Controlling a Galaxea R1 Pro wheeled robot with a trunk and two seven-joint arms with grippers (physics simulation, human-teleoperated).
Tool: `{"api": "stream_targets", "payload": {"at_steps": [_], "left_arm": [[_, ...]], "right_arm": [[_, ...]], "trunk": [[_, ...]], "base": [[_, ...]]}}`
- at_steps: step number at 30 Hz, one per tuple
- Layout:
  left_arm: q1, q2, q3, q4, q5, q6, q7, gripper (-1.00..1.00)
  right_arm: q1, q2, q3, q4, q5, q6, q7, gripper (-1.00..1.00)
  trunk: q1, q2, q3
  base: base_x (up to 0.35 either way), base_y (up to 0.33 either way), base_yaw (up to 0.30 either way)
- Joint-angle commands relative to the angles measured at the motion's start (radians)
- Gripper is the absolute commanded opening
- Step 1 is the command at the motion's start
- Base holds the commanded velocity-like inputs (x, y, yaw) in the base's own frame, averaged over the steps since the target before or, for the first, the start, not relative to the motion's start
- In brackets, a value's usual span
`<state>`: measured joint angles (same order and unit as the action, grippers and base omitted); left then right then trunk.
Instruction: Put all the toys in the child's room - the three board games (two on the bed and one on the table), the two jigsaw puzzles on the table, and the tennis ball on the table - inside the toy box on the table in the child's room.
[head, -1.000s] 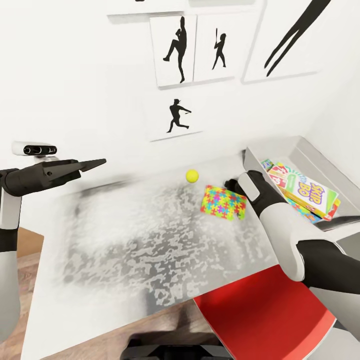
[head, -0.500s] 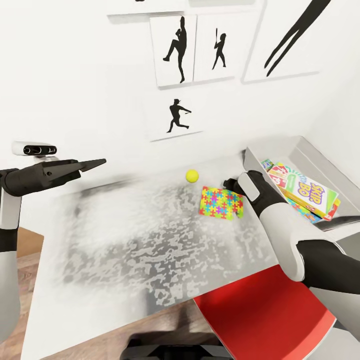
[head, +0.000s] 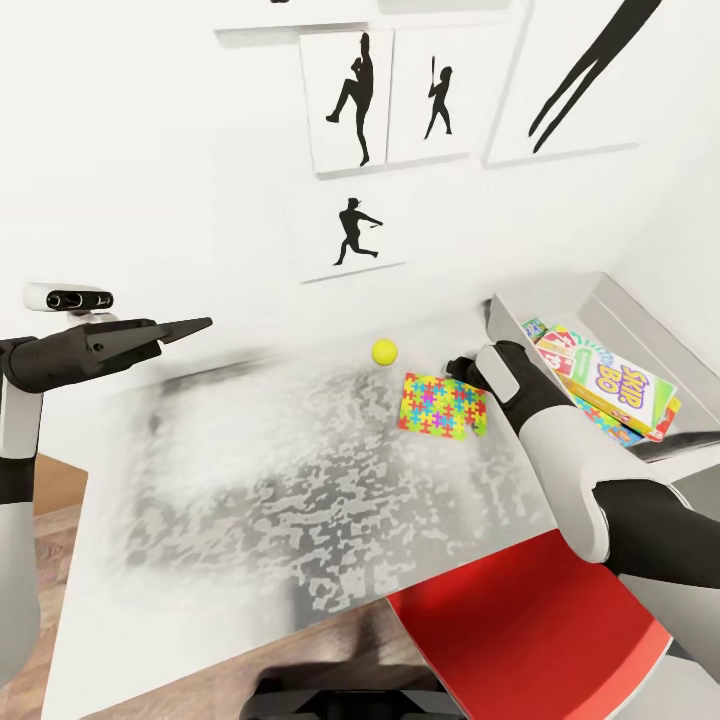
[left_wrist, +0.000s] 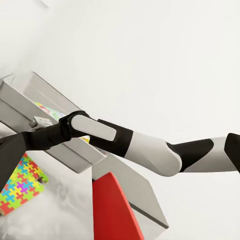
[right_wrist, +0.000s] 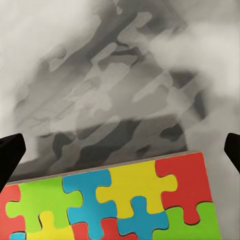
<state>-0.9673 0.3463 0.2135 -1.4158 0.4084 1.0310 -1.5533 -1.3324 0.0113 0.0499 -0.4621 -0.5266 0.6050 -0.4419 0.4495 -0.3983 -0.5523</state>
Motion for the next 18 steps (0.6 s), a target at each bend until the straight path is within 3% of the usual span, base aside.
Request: {"api": "stream_targets", "payload": {"at_steps": [1, 18], "left_arm": [[-0.001, 0.000, 0.000, 0.000, 0.000, 0.011, -0.004, 1.00], [-0.001, 0.000, 0.001, 0.000, 0.000, 0.011, -0.005, 1.00]], "right_arm": [[-0.001, -0.001, 0.005, -0.001, -0.010, 0.002, -0.009, 1.00], [-0.001, 0.001, 0.005, -0.001, -0.010, 0.004, -0.006, 1.00]], "trunk": [[0.001, -0.002, -0.001], [0.001, -0.002, -0.001]], "base": [[0.000, 0.000, 0.000], [0.000, 0.000, 0.000]]}}
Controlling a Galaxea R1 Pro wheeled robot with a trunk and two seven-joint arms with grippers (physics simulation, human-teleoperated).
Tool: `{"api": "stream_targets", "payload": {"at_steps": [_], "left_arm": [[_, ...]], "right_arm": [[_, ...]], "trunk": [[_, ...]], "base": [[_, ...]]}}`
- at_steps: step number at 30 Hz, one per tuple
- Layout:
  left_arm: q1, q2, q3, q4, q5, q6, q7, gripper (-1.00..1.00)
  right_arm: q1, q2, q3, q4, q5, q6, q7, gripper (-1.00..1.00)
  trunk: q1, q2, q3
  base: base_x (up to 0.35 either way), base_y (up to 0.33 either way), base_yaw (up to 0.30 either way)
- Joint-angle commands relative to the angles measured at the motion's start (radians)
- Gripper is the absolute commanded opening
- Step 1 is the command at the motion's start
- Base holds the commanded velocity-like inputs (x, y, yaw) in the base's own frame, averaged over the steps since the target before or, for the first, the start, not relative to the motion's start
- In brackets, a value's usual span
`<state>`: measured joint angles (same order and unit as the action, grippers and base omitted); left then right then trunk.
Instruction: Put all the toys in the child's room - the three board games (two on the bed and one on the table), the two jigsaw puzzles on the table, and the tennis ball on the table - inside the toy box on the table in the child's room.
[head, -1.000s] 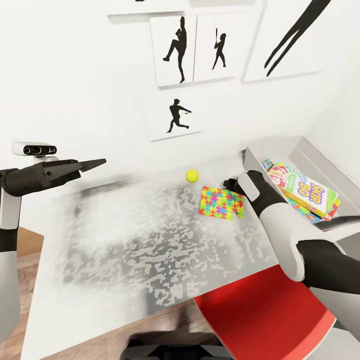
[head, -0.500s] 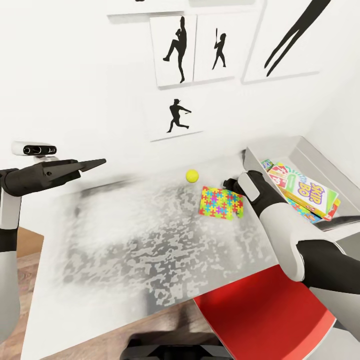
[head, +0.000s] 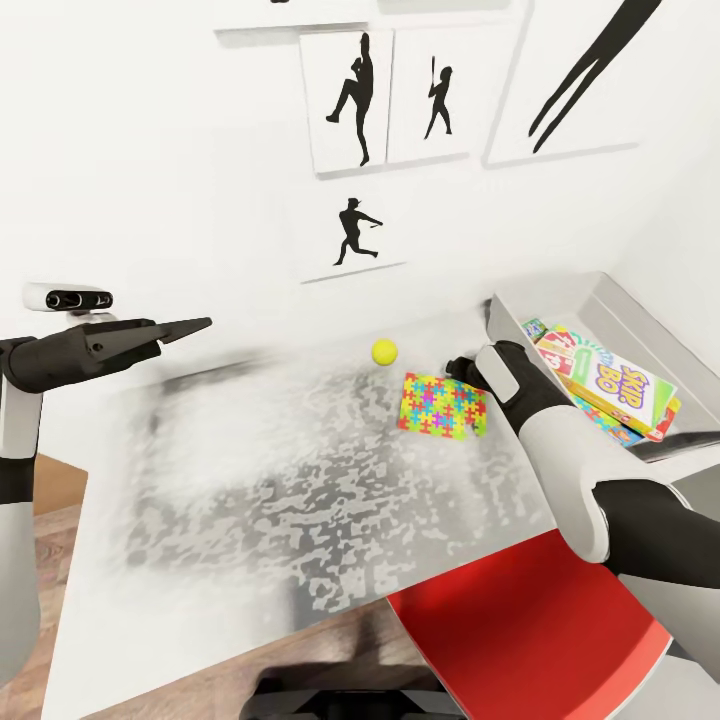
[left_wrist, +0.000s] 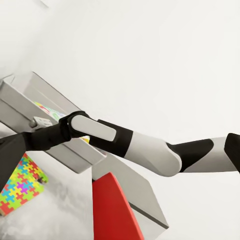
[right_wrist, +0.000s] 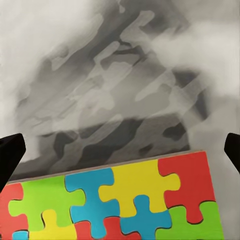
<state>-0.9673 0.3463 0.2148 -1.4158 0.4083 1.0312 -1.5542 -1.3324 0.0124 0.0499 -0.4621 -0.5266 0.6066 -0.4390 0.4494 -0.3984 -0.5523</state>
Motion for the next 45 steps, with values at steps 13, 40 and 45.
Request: {"api": "stream_targets", "payload": {"at_steps": [13, 40, 45], "left_arm": [[0.003, -0.031, -0.110, -0.003, -0.013, 0.008, 0.022, 1.00], [0.041, -0.049, -0.200, 0.006, -0.010, -0.002, 0.171, 1.00], [0.042, -0.049, -0.200, 0.006, -0.011, -0.002, 0.171, 1.00]], "right_arm": [[-0.001, 0.001, 0.005, -0.001, -0.010, 0.010, -0.009, 1.00], [-0.001, 0.014, 0.004, -0.002, -0.010, 0.012, 0.002, 1.00], [-0.001, 0.013, 0.004, -0.002, -0.010, 0.012, 0.002, 1.00]], "trunk": [[0.001, -0.002, -0.001], [0.001, -0.002, -0.001], [0.001, -0.002, -0.001]], "base": [[-0.068, -0.018, 0.000], [-0.068, 0.019, 0.000], [0.084, 0.082, 0.000]]}}
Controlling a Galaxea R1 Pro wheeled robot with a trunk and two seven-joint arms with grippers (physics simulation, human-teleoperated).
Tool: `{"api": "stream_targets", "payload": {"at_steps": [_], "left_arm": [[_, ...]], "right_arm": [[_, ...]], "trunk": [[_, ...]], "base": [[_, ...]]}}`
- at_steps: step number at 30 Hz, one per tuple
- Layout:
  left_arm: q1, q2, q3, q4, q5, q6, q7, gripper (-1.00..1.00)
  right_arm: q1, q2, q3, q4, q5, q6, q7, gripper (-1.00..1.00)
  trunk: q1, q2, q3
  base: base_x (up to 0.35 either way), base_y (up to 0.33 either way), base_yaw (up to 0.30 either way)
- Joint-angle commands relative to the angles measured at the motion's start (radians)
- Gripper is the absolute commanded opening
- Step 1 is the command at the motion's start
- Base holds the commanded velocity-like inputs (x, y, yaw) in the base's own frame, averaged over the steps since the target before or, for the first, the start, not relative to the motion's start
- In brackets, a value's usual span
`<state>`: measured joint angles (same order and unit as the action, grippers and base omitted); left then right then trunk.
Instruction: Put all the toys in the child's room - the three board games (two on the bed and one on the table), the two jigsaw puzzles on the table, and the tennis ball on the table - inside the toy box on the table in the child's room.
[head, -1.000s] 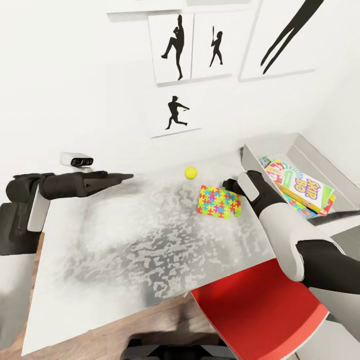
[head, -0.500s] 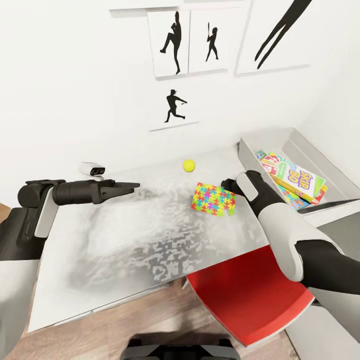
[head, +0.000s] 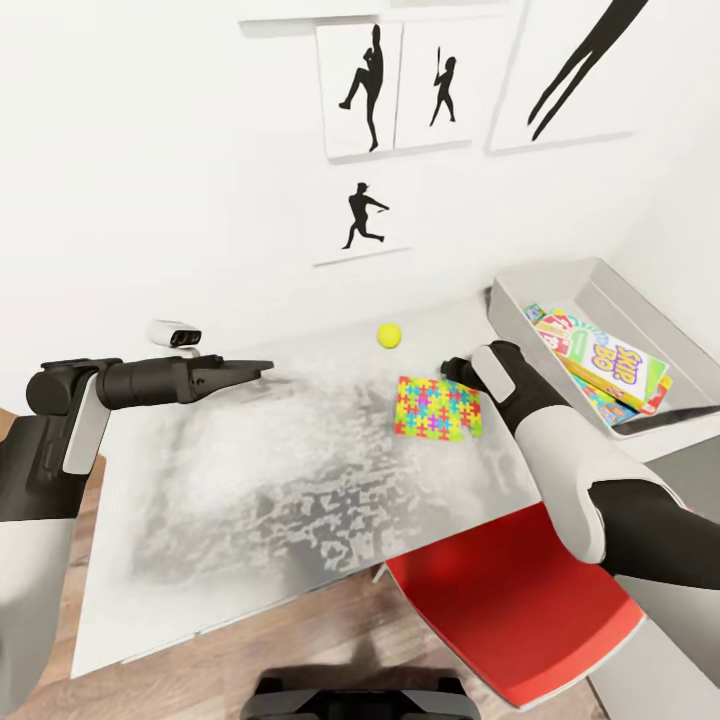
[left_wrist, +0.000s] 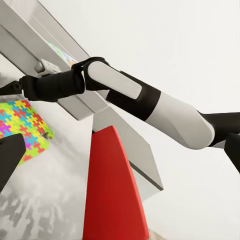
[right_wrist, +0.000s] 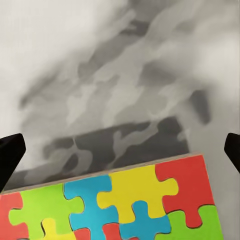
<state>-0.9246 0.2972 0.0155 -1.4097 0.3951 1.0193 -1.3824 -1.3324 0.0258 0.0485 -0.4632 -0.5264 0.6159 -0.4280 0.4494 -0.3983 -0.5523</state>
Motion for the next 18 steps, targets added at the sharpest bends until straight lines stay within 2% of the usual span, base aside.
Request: {"api": "stream_targets", "payload": {"at_steps": [1, 5, 11, 18], "left_arm": [[-0.001, 0.000, 0.000, 0.000, 0.002, 0.010, -0.001, 1.00], [-0.001, 0.000, -0.001, 0.000, 0.002, 0.010, -0.001, 1.00], [-0.001, -0.001, 0.000, 0.000, 0.003, 0.010, -0.001, 1.00], [-0.001, -0.001, -0.001, 0.000, 0.002, 0.010, -0.001, 1.00]], "right_arm": [[-0.001, -0.002, 0.005, -0.001, -0.010, 0.002, -0.009, 1.00], [-0.001, -0.004, 0.005, -0.001, -0.010, 0.002, -0.009, 1.00], [-0.001, -0.006, 0.006, -0.001, -0.011, 0.002, -0.009, 1.00], [-0.001, -0.006, 0.007, -0.001, -0.010, 0.002, -0.009, 1.00]], "trunk": [[0.001, -0.002, -0.001], [0.001, -0.002, -0.001], [0.001, -0.002, -0.001], [0.001, -0.002, -0.001]], "base": [[0.022, 0.020, 0.000], [-0.036, 0.012, 0.000], [-0.179, 0.059, 0.000], [-0.078, 0.002, 0.000]]}}
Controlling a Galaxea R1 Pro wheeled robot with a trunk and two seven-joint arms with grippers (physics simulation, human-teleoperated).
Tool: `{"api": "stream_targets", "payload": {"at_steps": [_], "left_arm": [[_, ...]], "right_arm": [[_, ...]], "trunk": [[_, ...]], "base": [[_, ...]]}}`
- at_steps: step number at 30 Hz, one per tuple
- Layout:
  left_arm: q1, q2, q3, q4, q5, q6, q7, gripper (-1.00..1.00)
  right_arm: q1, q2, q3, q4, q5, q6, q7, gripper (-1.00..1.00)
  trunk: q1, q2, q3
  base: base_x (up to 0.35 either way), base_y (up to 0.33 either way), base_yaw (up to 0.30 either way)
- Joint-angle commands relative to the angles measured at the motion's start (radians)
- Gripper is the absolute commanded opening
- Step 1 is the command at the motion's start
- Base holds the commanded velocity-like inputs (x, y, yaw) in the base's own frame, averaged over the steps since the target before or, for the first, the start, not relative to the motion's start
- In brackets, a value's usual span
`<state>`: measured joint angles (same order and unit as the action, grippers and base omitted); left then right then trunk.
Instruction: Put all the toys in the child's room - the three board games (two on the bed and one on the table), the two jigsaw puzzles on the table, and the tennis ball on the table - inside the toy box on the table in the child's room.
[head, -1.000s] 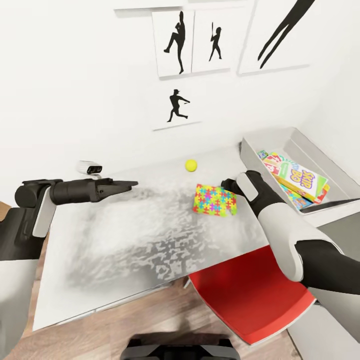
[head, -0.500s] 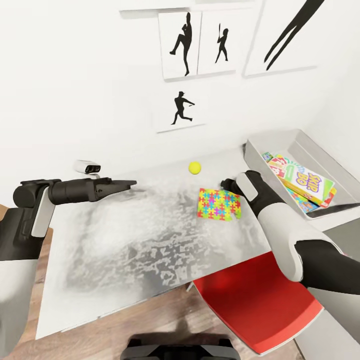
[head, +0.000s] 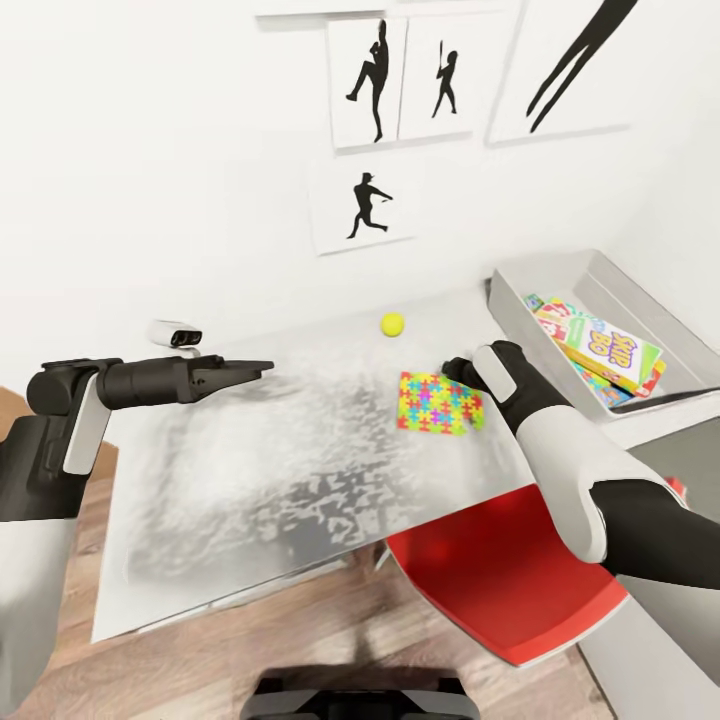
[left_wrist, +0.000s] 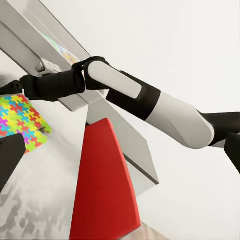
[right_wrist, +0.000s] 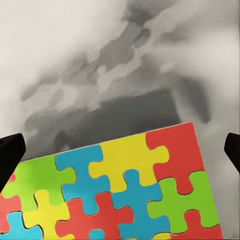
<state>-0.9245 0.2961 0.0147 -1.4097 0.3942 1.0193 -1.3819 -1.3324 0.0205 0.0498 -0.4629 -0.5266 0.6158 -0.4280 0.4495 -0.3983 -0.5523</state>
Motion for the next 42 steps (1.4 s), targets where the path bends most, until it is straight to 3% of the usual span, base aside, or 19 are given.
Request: {"api": "stream_targets", "payload": {"at_steps": [1, 17, 42], "left_arm": [[-0.001, 0.001, 0.000, 0.000, 0.003, 0.010, -0.001, 1.00], [-0.001, 0.001, 0.001, 0.000, 0.003, 0.009, -0.002, 1.00], [-0.001, 0.001, 0.001, 0.000, 0.002, 0.010, -0.002, 1.00]], "right_arm": [[-0.001, 0.000, 0.005, -0.001, -0.010, 0.002, -0.009, 1.00], [0.000, -0.001, 0.006, -0.002, -0.010, 0.002, -0.009, 1.00], [0.001, -0.004, 0.006, -0.001, -0.010, 0.002, -0.009, 1.00]], "trunk": [[0.000, -0.002, -0.001], [0.000, -0.002, -0.001], [0.000, -0.002, -0.001]], "base": [[-0.026, 0.121, 0.000], [-0.035, 0.048, 0.000], [-0.173, 0.102, 0.000]]}}
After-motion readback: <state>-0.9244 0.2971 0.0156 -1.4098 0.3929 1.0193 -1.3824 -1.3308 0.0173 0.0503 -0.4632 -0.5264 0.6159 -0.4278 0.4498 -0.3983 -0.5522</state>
